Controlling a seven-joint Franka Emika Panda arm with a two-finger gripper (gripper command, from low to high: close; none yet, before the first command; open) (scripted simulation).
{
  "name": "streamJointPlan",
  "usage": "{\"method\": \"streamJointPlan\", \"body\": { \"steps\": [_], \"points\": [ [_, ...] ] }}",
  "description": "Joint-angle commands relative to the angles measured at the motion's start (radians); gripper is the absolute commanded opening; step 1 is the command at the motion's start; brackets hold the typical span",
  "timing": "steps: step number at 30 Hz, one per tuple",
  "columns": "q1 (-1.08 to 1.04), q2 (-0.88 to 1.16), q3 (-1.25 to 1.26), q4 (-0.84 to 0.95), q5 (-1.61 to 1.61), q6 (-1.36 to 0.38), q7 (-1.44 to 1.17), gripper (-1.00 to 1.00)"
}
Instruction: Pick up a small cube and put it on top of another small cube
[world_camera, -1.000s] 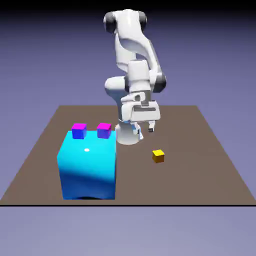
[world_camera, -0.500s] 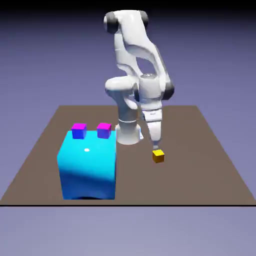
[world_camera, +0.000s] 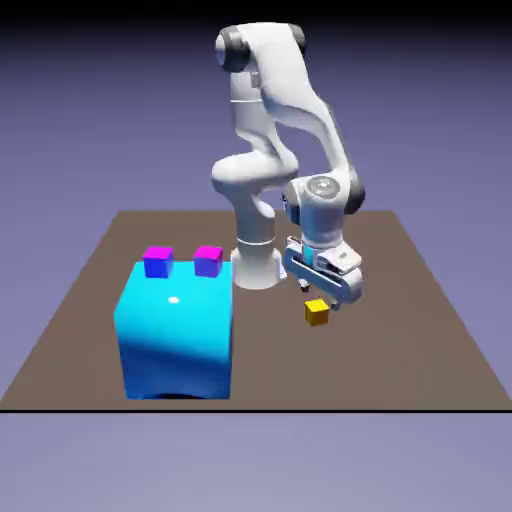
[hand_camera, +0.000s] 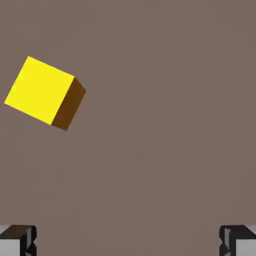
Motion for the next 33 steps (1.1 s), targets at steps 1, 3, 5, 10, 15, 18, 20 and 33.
{"method": "streamJointPlan", "body": {
  "steps": [1, 3, 5, 10, 15, 18, 20, 33],
  "points": [
    [0.010, 0.010, -0.003, 0.002, 0.003, -0.012, -0.044, 0.00],
    [0.032, 0.030, -0.010, 0.006, 0.008, -0.035, -0.131, 0.00],
    [0.054, 0.050, -0.017, 0.010, 0.013, -0.058, -0.218, 0.00],
    [0.110, 0.099, -0.033, 0.021, 0.027, -0.117, -0.435, 0.00],
    [0.165, 0.149, -0.050, 0.031, 0.040, -0.175, -0.652, 0.00],
    [0.199, 0.179, -0.059, 0.037, 0.048, -0.210, -0.783, 0.00],
    [0.221, 0.198, -0.066, 0.042, 0.053, -0.234, -0.870, 0.00],
    [0.224, 0.231, -0.058, 0.036, 0.074, -0.204, -0.899, -1.00]
  ]
}}
